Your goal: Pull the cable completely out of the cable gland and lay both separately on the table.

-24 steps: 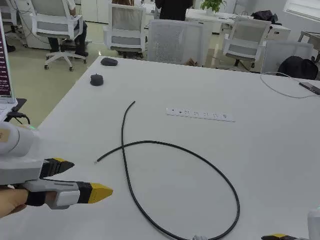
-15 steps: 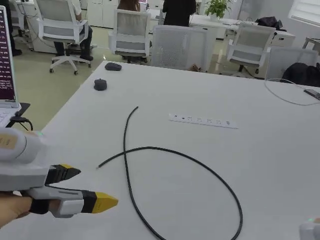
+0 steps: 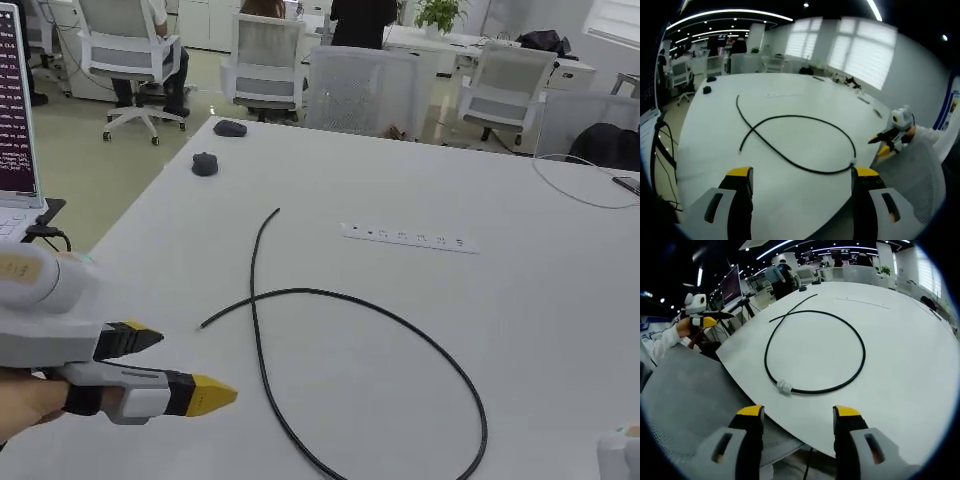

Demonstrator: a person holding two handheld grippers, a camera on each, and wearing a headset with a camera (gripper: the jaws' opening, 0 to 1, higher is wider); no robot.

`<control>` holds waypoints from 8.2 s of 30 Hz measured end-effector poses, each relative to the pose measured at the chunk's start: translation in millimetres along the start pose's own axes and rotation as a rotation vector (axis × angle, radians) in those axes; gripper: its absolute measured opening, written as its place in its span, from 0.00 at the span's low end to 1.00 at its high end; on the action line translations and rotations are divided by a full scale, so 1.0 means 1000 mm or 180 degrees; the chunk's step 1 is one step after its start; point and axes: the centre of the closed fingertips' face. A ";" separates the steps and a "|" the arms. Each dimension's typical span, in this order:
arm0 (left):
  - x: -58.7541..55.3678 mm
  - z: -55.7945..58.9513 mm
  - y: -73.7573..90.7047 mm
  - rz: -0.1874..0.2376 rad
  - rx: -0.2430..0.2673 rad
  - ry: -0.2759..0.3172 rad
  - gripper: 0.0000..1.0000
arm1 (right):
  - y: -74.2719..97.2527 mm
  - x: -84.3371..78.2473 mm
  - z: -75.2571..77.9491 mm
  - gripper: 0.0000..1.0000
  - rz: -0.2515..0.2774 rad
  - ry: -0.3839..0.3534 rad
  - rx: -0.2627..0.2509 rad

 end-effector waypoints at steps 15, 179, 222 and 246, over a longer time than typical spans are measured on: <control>-0.002 -0.002 0.002 -0.0029 0.0022 0.0014 0.79 | 0.000 0.000 0.007 0.51 -0.0005 -0.0005 -0.0030; 0.041 0.144 0.021 0.0775 -0.1969 -0.0780 0.17 | 0.010 0.150 -0.195 0.11 0.0818 0.3549 0.1142; 0.071 0.152 0.045 0.1410 -0.1739 -0.1460 0.16 | 0.042 0.176 -0.204 0.10 0.0933 0.0637 0.2704; 0.071 0.155 0.055 0.1074 -0.2190 -0.0537 0.14 | 0.050 0.174 -0.220 0.09 0.1205 0.1761 0.2684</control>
Point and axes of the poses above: the centre of the closed fingertips' face, and the gripper's own axes: y roughly backward along the fingers, z roughly to its right, x roughly out of its top
